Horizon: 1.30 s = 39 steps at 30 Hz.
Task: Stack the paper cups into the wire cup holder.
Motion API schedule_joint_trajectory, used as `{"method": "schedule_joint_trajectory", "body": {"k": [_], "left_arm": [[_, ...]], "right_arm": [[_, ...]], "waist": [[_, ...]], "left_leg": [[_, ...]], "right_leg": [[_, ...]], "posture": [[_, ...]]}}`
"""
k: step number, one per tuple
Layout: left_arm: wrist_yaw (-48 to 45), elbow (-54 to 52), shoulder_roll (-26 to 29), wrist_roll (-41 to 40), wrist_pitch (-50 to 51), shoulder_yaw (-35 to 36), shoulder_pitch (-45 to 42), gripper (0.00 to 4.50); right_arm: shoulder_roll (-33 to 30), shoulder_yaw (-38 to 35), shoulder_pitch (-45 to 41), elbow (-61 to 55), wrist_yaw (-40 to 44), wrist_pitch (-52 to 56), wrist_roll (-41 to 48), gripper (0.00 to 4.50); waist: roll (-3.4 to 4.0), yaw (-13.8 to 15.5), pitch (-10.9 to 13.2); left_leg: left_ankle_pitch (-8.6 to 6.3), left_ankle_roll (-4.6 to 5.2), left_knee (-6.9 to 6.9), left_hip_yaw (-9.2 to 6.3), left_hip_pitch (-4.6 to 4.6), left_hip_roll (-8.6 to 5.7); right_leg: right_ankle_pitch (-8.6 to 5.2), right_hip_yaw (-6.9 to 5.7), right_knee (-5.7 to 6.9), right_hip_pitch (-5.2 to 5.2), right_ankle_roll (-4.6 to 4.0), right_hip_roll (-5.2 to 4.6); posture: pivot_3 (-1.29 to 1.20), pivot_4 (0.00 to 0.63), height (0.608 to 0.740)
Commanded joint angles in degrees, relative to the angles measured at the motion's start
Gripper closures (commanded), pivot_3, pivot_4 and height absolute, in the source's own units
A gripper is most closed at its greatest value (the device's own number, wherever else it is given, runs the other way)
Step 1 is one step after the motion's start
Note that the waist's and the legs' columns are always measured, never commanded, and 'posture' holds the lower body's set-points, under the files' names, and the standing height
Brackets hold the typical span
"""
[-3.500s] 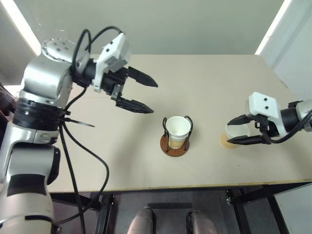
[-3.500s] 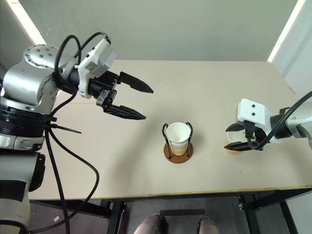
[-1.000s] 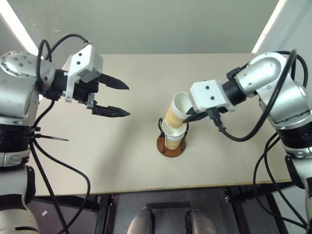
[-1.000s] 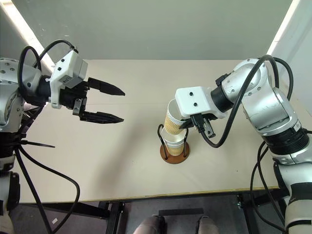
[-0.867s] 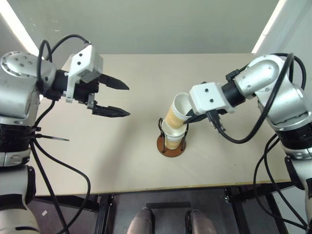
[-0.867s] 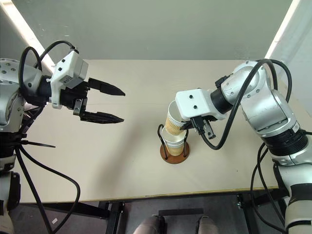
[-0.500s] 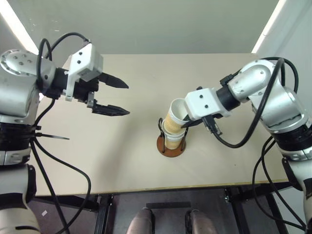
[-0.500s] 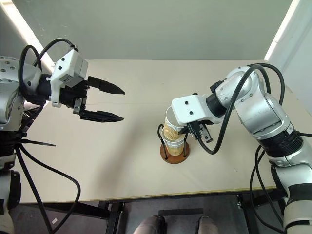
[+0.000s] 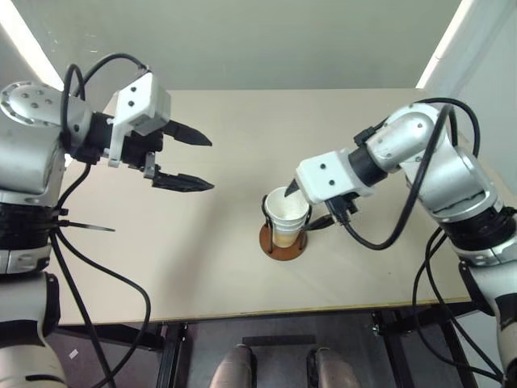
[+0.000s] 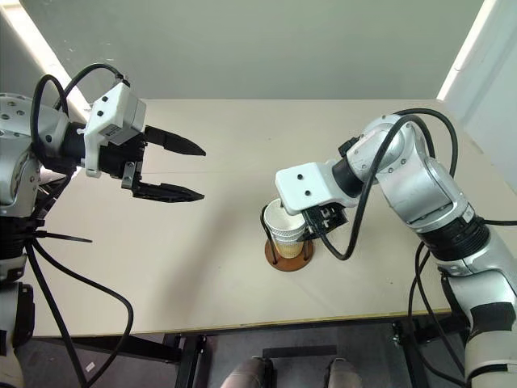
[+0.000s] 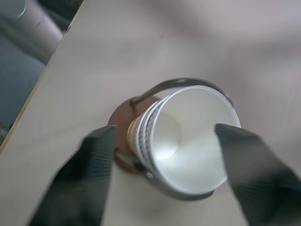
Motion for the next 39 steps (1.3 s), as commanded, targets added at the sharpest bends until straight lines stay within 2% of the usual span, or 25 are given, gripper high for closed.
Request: {"method": "schedule_joint_trajectory", "body": {"k": [1, 8, 13, 19, 27, 39], "left_arm": [[1.48, -0.92, -0.17, -0.08, 0.95, 1.40, -0.58, 0.00], [10.32, -3.97, -2.88, -4.77, 8.84, 7.34, 2.54, 0.00], [22.27, -6.94, -9.35, -8.76, 15.37, 13.63, 4.39, 0.00], [35.77, -12.48, -14.00, -10.55, 21.09, 19.63, 10.66, 0.00], [50.46, -17.95, -15.28, -9.35, 24.77, 24.51, 15.72, 0.00], [58.22, -22.12, -15.35, -11.57, 28.45, 27.47, 19.12, 0.00]], "right_arm": [[1.32, -5.26, -2.70, 0.45, -2.61, 3.37, 2.77, 0.02], [4.25, -19.19, -5.13, 9.73, -15.20, 12.79, 8.77, 0.02], [3.71, -25.33, -1.87, 12.87, -20.47, 16.14, 12.21, 0.02], [0.53, -28.70, 5.21, 14.98, -24.26, 16.12, 13.60, 0.02], [-0.40, -30.41, 7.58, 19.13, -27.07, 14.28, 14.70, 0.02], [1.20, -29.35, 5.70, 23.10, -28.00, 11.40, 15.22, 0.02]], "waist": [[0.00, 0.01, 0.00], [-0.02, 0.15, -0.01], [-0.05, 0.28, -0.03], [-0.05, 0.40, -0.03], [-0.05, 0.43, -0.03], [-0.05, 0.61, -0.03]], "left_leg": [[0.00, 0.00, -0.01, 0.00, -0.01, 0.00], [0.11, -0.13, -0.02, -0.03, -0.04, -0.02], [0.21, -0.31, -0.06, -0.02, -0.02, -0.02], [0.27, -0.41, -0.05, 0.03, 0.04, 0.00], [0.40, -0.48, -0.06, 0.04, 0.12, 0.01], [0.37, -0.42, -0.18, 0.03, 0.49, -0.04]], "right_leg": [[0.00, 0.00, 0.00, 0.00, 0.00, 0.00], [0.08, -0.04, -0.04, 0.00, -0.13, 0.00], [0.08, -0.06, -0.04, 0.02, -0.12, 0.00], [0.39, -0.04, -0.02, 0.05, 0.41, 0.01], [0.48, -0.04, 0.03, 0.08, 0.50, 0.05], [0.42, -0.03, -0.01, 0.45, -0.01, 0.07]], "posture": [[0.00, 0.150, 0.740], [0.00, 0.150, 0.740], [0.00, 0.150, 0.740], [0.00, 0.150, 0.740], [0.00, 0.150, 0.740], [0.00, 0.150, 0.740]]}}
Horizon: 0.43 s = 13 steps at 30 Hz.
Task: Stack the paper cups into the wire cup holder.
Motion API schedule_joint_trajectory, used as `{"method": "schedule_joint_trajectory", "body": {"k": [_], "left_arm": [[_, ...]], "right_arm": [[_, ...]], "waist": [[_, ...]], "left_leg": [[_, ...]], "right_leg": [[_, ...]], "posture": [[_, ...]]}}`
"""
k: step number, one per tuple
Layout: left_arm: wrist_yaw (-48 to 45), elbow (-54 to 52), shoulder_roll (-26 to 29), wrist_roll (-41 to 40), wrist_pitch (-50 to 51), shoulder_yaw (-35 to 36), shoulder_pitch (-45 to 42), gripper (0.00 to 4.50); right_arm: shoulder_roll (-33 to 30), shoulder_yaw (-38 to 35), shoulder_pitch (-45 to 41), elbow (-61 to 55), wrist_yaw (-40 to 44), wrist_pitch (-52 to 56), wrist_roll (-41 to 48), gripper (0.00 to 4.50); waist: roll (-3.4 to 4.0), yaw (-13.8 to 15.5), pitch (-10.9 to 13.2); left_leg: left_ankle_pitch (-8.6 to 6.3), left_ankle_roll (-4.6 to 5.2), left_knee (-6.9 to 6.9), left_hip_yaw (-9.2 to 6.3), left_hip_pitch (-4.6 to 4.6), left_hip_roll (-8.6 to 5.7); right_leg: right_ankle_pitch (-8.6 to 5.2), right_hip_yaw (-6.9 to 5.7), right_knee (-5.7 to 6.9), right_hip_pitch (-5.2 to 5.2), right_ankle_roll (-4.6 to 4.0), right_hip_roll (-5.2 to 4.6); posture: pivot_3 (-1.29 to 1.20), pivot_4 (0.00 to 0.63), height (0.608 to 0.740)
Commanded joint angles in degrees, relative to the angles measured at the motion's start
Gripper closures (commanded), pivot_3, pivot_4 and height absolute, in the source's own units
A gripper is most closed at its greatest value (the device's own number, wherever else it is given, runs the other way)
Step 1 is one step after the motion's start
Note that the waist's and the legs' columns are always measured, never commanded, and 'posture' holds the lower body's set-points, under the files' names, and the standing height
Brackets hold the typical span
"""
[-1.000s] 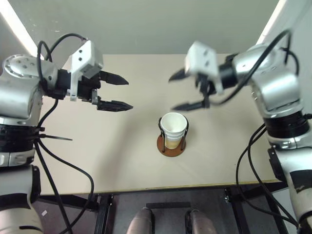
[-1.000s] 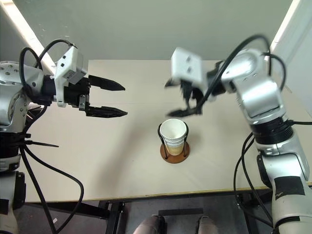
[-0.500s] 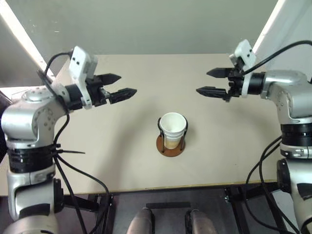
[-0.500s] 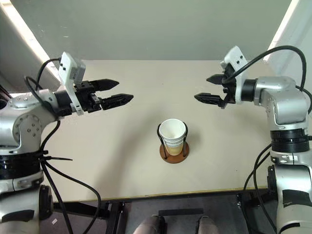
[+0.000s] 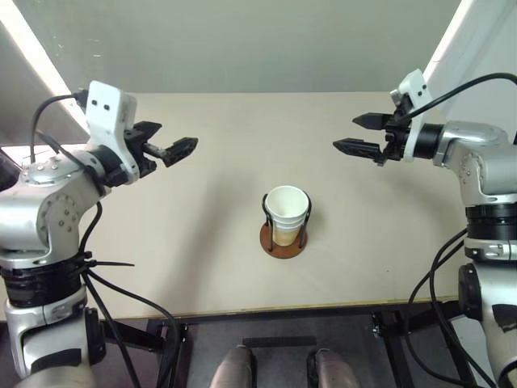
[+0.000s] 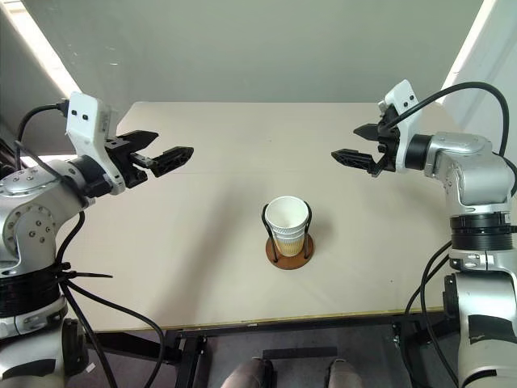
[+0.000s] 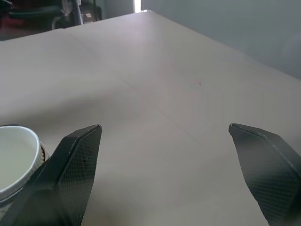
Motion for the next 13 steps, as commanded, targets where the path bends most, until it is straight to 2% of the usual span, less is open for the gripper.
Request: {"method": "schedule_joint_trajectory", "body": {"k": [1, 13], "left_arm": [[1.89, -3.25, 0.16, -1.23, 0.85, 2.53, 0.81, 0.00], [3.53, -3.76, 1.11, -2.95, 1.37, 2.66, 1.20, 0.00]], "right_arm": [[0.17, -0.56, -1.81, -0.47, -0.24, -1.15, 0.98, 0.02], [0.86, -0.23, -1.63, 0.22, -0.11, -1.67, 0.83, 0.02]], "waist": [[0.00, 0.03, 0.00], [0.00, 0.14, 0.00]], "left_leg": [[0.00, 0.00, 0.00, 0.00, 0.00, 0.00], [0.01, -0.03, 0.00, -0.01, 0.01, -0.01]], "right_leg": [[0.00, 0.00, 0.00, 0.00, -0.01, 0.00], [0.03, 0.00, -0.01, 0.01, -0.05, 0.01]], "posture": [[0.00, 0.150, 0.740], [0.00, 0.150, 0.740]]}}
